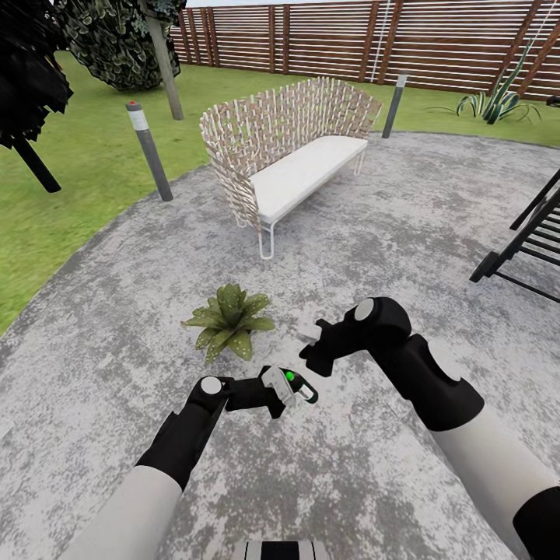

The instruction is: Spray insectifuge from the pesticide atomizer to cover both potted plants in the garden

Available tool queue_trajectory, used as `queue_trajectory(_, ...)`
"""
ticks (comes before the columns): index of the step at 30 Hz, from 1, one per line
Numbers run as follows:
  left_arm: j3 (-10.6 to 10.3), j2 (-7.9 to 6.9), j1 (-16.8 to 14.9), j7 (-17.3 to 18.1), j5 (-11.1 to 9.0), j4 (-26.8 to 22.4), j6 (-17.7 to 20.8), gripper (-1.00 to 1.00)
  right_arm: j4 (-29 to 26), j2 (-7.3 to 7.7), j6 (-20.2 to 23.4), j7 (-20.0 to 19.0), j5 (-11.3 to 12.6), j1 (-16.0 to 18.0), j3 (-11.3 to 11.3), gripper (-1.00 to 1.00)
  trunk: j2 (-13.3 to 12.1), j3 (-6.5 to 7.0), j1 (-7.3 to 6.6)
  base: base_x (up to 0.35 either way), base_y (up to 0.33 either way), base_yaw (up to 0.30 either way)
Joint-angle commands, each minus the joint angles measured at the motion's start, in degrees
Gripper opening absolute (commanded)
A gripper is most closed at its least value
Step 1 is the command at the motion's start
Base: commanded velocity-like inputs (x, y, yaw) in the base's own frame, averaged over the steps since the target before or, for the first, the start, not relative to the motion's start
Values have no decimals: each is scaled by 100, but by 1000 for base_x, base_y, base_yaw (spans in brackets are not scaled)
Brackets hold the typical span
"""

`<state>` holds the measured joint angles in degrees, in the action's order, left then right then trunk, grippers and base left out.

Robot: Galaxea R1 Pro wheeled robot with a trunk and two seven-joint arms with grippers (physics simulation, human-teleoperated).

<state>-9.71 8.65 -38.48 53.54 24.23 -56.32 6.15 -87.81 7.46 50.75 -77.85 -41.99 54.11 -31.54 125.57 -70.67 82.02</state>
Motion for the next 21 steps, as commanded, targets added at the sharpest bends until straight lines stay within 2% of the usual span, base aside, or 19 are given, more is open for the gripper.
queue_trajectory(1, 4, 3, -2, 27, -14, -11, 56, -100, -8, -5, 40, -49, -55, 6, -6, -100, 2, -4, -1, 0, 0, 0)
queue_trajectory(7, 0, 57, -2, 20, -104, -11, 32, -100, 208, -29, 34, -47, -45, 25, -2, -100, 2, -4, -1, 0, 0, 0)
queue_trajectory(18, 4, 126, -2, -18, -139, -16, 27, -100, 287, -39, 31, -46, -38, 55, -2, -100, 2, -4, -1, 0, 0, 0)
queue_trajectory(21, 4, 132, -2, -37, -274, -16, 21, -100, 284, -42, 31, -46, -37, 55, -2, -100, 2, -4, -1, 0, 0, 0)
